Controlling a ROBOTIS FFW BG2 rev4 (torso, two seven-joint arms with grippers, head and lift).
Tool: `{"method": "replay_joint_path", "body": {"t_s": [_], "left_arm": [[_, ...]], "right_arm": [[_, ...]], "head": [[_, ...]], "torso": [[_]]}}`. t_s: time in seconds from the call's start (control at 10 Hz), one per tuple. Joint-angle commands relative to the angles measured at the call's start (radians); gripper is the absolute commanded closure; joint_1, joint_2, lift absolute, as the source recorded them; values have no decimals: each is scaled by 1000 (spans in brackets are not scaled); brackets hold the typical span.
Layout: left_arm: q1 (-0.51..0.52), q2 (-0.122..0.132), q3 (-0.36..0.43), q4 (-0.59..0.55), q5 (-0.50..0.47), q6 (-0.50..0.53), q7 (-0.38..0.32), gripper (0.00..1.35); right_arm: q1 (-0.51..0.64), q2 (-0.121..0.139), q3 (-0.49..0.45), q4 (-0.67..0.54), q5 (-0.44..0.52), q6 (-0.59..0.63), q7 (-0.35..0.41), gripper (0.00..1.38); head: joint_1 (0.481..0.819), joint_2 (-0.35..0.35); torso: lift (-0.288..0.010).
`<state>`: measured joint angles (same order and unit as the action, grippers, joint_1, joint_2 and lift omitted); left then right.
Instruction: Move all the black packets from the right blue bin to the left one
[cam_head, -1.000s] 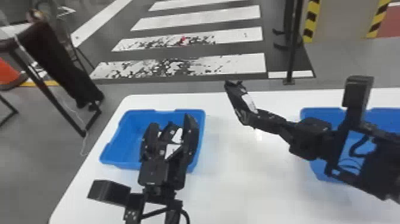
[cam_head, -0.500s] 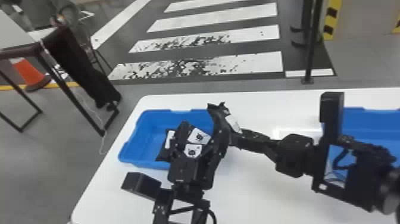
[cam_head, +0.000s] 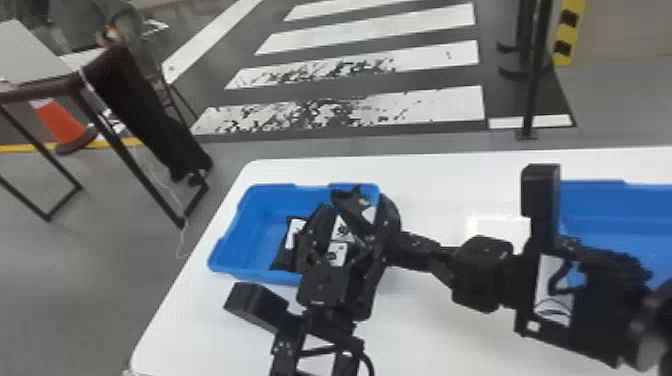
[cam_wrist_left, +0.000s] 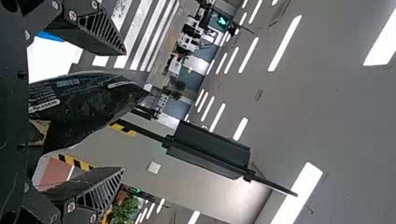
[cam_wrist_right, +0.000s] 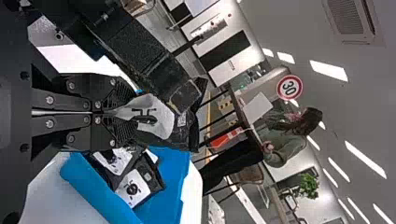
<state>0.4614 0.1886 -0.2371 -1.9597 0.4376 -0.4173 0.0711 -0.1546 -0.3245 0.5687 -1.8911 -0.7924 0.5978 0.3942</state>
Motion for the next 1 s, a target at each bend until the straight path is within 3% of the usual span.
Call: {"method": "replay_joint_path", "body": {"t_s": [0.0, 0.1, 0.7, 0.9], "left_arm": [[5, -3, 14, 2, -23, -5, 1, 740], [7, -6, 26, 0, -19, -5, 4, 1234], [10, -12, 50, 0, -59, -15, -27, 1208], [-10, -20, 94, 22, -97, -20, -24, 1208]], "right_arm": [[0, -1, 2, 0, -1, -6, 0, 1211], [0, -1, 2, 0, -1, -9, 0, 1213], [-20, 12, 2, 59, 9, -58, 0, 1204], [-27, 15, 2, 96, 11, -112, 14, 814]], "head": [[695, 350], [695, 350], [695, 350], [695, 350]], "torso": [[-168], [-168], [-168], [-168]]}}
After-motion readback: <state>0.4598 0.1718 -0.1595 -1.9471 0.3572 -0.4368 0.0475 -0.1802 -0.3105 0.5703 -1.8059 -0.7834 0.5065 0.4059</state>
